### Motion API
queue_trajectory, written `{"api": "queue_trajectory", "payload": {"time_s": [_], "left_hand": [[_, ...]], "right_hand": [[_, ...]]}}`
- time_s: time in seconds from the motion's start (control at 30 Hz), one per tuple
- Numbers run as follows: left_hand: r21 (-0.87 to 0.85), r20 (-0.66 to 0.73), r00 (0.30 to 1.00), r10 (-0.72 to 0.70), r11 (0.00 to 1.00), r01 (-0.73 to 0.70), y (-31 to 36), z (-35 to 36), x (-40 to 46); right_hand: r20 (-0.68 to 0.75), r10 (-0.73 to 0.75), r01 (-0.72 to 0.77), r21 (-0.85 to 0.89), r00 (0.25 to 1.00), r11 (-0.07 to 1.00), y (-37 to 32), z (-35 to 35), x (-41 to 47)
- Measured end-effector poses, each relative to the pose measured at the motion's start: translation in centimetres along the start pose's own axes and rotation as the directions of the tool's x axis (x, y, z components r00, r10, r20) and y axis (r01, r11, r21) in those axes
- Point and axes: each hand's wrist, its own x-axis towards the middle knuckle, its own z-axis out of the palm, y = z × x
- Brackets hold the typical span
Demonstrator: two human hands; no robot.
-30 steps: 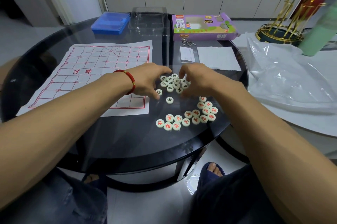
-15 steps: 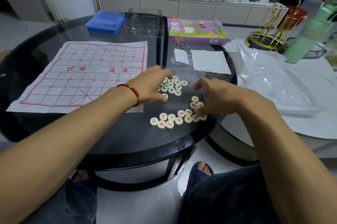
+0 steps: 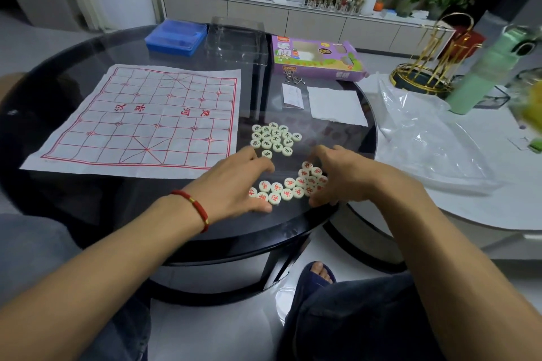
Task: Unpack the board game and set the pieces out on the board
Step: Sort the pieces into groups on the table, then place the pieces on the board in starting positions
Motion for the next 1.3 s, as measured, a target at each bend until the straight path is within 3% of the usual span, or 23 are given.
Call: {"api": "queue_trajectory", "payload": {"time_s": [0.4, 0.67, 0.83, 1.13, 1.3], "left_hand": [[-0.166, -0.147, 0.988, -0.056, 0.986, 0.031, -1.1, 0.7, -1.2], [-0.217, -0.238, 0.969, -0.057, 0.976, 0.004, -1.5, -0.1, -2.4], [-0.191, -0.304, 0.95, -0.072, 0.982, 0.013, -2.6, -0.9, -3.1], [-0.126, -0.332, 0.941, -0.057, 0.992, 0.016, -6.7, -3.3, -4.0], [0.071, -0.296, 0.946, -0.135, 0.984, 0.162, -12.2, -4.0, -6.3]], "right_hand": [[-0.038, -0.05, 0.049, -0.017, 0.998, 0.999, -1.6, 0.4, 0.0], [-0.161, -0.011, 0.028, 0.104, 0.987, 0.994, -0.9, 1.2, -0.9], [-0.223, -0.06, 0.079, 0.076, 0.973, 0.994, -0.3, 2.2, -1.0], [-0.214, -0.064, 0.077, 0.056, 0.975, 0.995, 0.0, 1.8, -2.2], [-0.298, -0.15, 0.174, 0.053, 0.943, 0.983, -3.9, -0.7, -0.6]]}}
